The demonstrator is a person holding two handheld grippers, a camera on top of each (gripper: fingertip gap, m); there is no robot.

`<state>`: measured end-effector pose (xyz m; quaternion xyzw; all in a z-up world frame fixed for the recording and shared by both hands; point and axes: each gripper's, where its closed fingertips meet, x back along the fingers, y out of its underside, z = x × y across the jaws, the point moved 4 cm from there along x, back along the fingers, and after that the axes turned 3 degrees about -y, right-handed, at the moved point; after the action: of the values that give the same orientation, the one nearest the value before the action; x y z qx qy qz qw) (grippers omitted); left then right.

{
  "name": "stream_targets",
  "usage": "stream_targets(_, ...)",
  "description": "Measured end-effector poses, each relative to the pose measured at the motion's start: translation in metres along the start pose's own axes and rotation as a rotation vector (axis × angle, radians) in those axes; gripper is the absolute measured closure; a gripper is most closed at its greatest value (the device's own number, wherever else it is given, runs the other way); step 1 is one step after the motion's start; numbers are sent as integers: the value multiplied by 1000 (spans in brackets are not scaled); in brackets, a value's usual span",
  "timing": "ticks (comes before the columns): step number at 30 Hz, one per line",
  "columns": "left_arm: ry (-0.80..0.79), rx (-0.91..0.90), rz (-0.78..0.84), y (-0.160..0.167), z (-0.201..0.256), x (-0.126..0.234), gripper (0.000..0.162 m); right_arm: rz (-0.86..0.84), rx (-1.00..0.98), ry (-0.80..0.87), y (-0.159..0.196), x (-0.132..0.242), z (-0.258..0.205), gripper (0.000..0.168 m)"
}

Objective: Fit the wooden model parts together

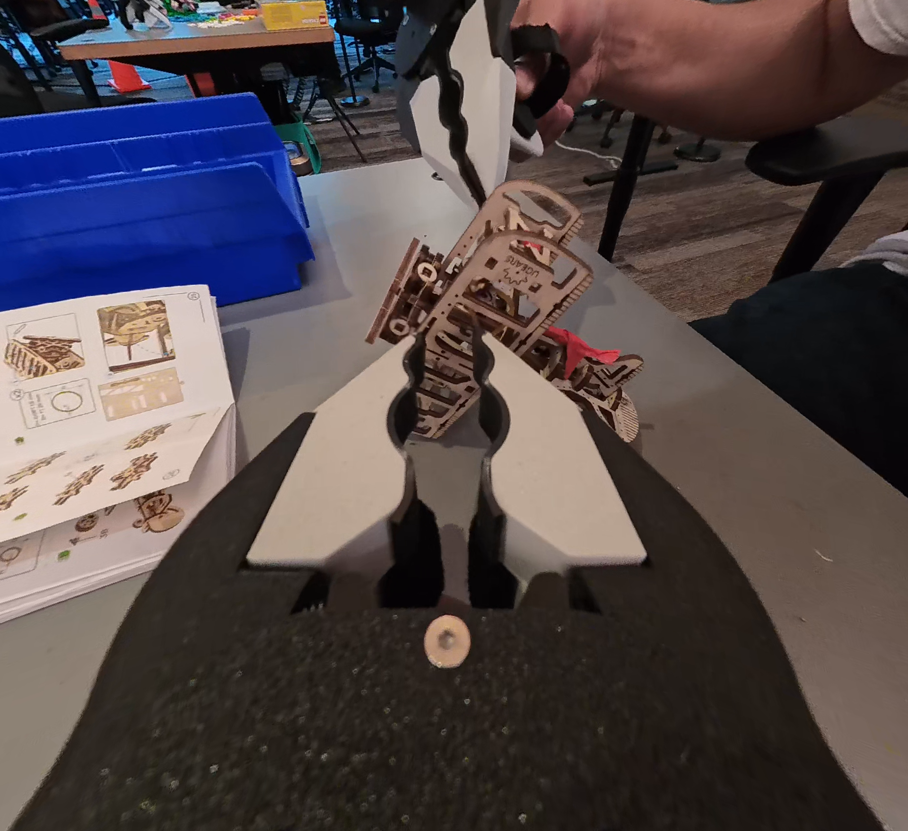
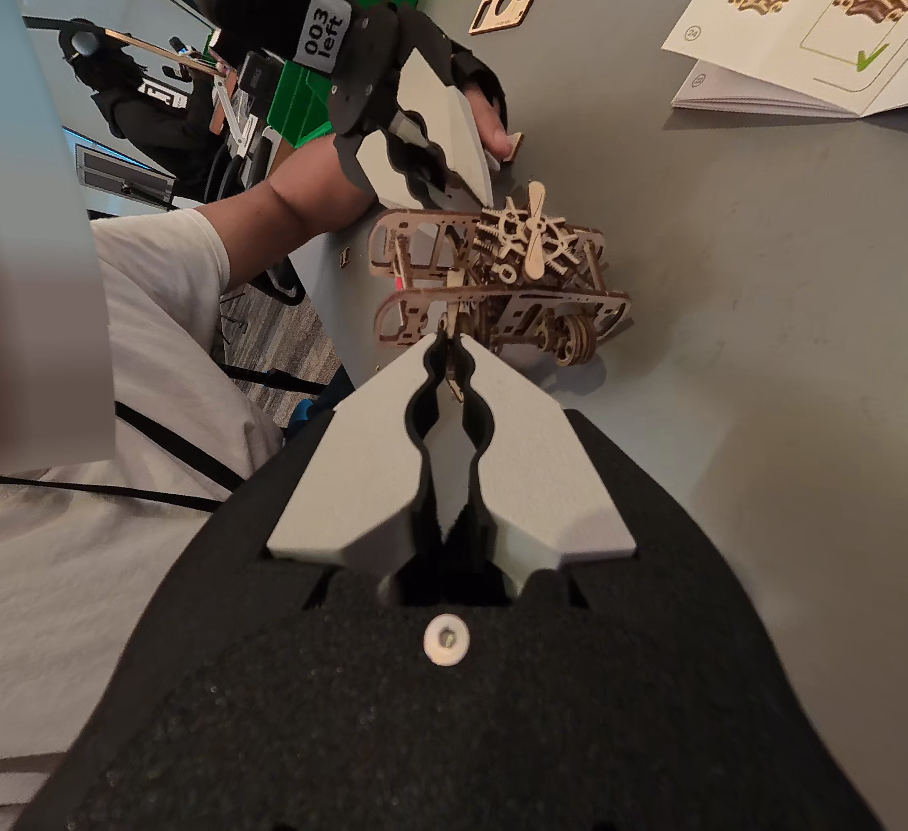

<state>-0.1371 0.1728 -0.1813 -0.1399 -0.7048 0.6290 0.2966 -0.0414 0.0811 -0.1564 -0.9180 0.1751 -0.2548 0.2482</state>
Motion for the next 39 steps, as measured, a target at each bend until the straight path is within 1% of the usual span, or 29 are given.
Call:
stream_targets(1, 12, 5, -2, 1, 0, -1, 150, 1, -1, 0, 0, 0, 0, 168)
stream_targets(5, 24, 3, -10, 2, -2, -3, 157, 2, -3, -1, 0, 0, 1, 168)
stream_targets(7, 23, -4, 9, 0, -5, 0, 156, 4, -3, 1, -1, 1, 2, 168)
stream_targets(8, 37, 13, 20, -1, -7, 1, 152, 4, -6, -2, -1, 1, 3, 168)
stream_targets(10, 135, 92, 19, -2, -5, 4, 138, 6, -11, -4, -1, 0, 4, 168)
stream_targets(11, 177, 124, 9, -2, -4, 4, 135, 6, -12, -7, -1, 0, 4, 168)
stream_targets(13, 226, 132, -3, -1, -4, 3, 134, 4, -13, -9, -1, -1, 5, 168)
stream_targets(16, 226, 125, -22, 0, -12, -1, 134, -1, -10, -9, -1, -3, 4, 168)
stream_targets(19, 252, 147, 6, -3, -17, -1, 135, -1, -9, -8, -2, -3, 4, 168)
stream_targets(22, 283, 125, -34, 1, -17, -5, 134, -2, -12, -9, -1, -3, 5, 168)
stream_targets(26, 293, 109, -31, -1, -20, -10, 143, -2, -14, -11, -1, -4, 6, 168)
stream_targets(29, 300, 95, -28, -1, -19, -11, 145, 0, -13, -9, -1, -3, 5, 168)
stream_targets(36, 256, 30, -8, -1, -16, -10, 147, 17, -23, -2, 0, 3, 6, 168)
stream_targets(39, 237, -4, 7, -1, -14, -9, 162, 38, -32, 24, 2, 8, 6, 168)
